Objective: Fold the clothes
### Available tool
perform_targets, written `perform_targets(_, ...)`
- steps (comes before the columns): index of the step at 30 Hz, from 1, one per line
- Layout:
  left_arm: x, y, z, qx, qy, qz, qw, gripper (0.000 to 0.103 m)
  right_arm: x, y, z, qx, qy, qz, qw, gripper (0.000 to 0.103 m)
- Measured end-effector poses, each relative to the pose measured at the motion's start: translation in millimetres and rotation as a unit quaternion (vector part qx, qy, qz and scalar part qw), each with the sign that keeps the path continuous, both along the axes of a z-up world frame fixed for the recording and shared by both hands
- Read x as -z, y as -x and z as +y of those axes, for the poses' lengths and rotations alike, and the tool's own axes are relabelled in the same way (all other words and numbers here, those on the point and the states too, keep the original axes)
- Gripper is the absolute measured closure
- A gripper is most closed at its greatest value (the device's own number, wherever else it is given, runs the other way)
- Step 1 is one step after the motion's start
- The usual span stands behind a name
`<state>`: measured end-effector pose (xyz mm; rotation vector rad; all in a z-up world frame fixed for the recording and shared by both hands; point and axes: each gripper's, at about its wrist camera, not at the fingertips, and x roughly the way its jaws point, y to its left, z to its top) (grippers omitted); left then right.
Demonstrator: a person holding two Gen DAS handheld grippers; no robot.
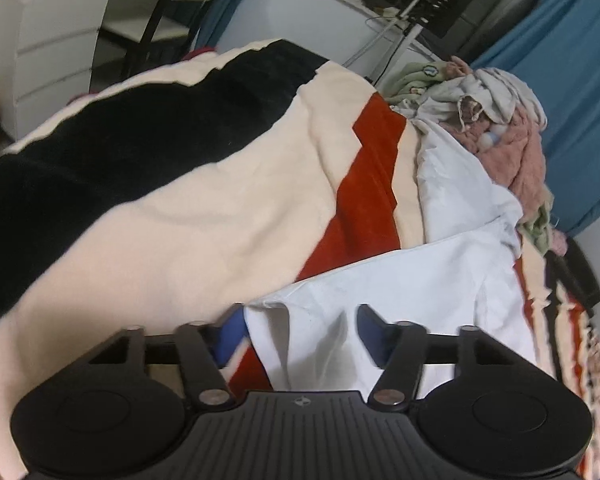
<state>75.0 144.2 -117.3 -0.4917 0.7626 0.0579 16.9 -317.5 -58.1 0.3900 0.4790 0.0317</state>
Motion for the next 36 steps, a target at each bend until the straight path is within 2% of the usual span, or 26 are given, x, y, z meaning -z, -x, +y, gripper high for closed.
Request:
perform_targets(1,0.0,0.2,-2.2,0.003,-0.01,-0.003,0.9999,0.075,-0.7,0.6,-2.0,0.003,-0.002,-0.001,1.0,0.01)
perform_targets(2,-0.8,1.9,-3.3,0.006,-0.009,-0.008,0.9999,0.089,-1.3,1.2,-3.5,0.005,-0.004,-0.002,1.0,0.01)
perform_targets(3,-1.7,4.0,-4.2,0.009,-0.006,-0.014,0.9998,0.091,-2.1,1.9,-4.8,0.006,-0.005,-0.004,1.0,0.01)
perform_targets(6,-15.8,18.8,-11.2,0.0,-0.049,-0.046,0.9978,0.095,-6.1,5.4,-9.5,0.012,-0.006,-0.013,1.0,0.01)
perform_targets(9,-44.1,48.1,-25.2,0.022,-0.094,-0.112,0.989,0.096,-11.2,8.7,-19.3,0.021,-0.014,-0.024,0.999,0.01)
perform_targets(12,-76.3,86.2,-51.6,0.062,-0.144,-0.194,0.9685,0.096,-16.0,10.8,-34.7,0.036,-0.034,-0.034,0.998,0.01)
perform_targets(14,-95.3,114.4,-75.2,0.106,-0.156,-0.241,0.9521,0.097,-18.6,12.6,-45.3,0.048,-0.044,-0.041,0.997,0.01)
perform_targets(17,-108.5,149.3,-120.2,0.192,-0.173,-0.278,0.925,0.098,-20.2,14.4,-60.2,0.068,-0.058,-0.048,0.995,0.011)
perform_targets(20,-103.3,169.2,-166.0,0.277,-0.181,-0.273,0.9034,0.101,-17.9,13.3,-72.7,0.075,-0.08,-0.046,0.993,0.011)
perform_targets(23,-78.7,171.1,-207.0,0.354,-0.178,-0.221,0.891,0.101,-13.5,10.7,-78.3,0.072,-0.097,-0.035,0.992,0.011)
perform_targets(25,-54.7,166.9,-227.6,0.391,-0.196,-0.179,0.8812,0.101,-10.5,8.4,-79.5,0.067,-0.103,-0.027,0.992,0.01)
perform_targets(26,-44.1,163.4,-233.5,0.4,-0.205,-0.16,0.879,0.1,-9.1,6.7,-79.1,0.062,-0.104,-0.022,0.992,0.011)
perform_targets(28,-31.1,157.4,-235.1,0.409,-0.201,-0.123,0.8817,0.096,-5.1,2.7,-77.7,0.048,-0.112,-0.008,0.993,0.011)
perform_targets(29,-28.8,154.5,-230.6,0.408,-0.192,-0.113,0.8855,0.089,-2.6,0.1,-77.1,0.039,-0.119,0.001,0.992,0.01)
perform_targets(31,-32.5,150.5,-216.3,0.397,-0.174,-0.11,0.8946,0.083,3.3,-4.8,-74.8,0.024,-0.132,0.02,0.991,0.011)
perform_targets(32,-37.0,147.7,-208.0,0.389,-0.162,-0.11,0.9,0.073,6.8,-7.5,-73.8,0.017,-0.14,0.031,0.99,0.011)
perform_targets(33,-42.1,143.4,-196.7,0.381,-0.141,-0.108,0.9076,0.06,10.2,-10.3,-73.2,0.01,-0.148,0.041,0.988,0.011)
perform_targets(35,-53.2,134.6,-174.4,0.36,-0.095,-0.101,0.9224,0.047,17.5,-15.2,-71.8,0.0,-0.169,0.061,0.984,0.011)
perform_targets(36,-56.2,128.5,-163.2,0.346,-0.078,-0.097,0.9299,0.046,21.0,-17.3,-70.9,-0.002,-0.178,0.07,0.981,0.011)
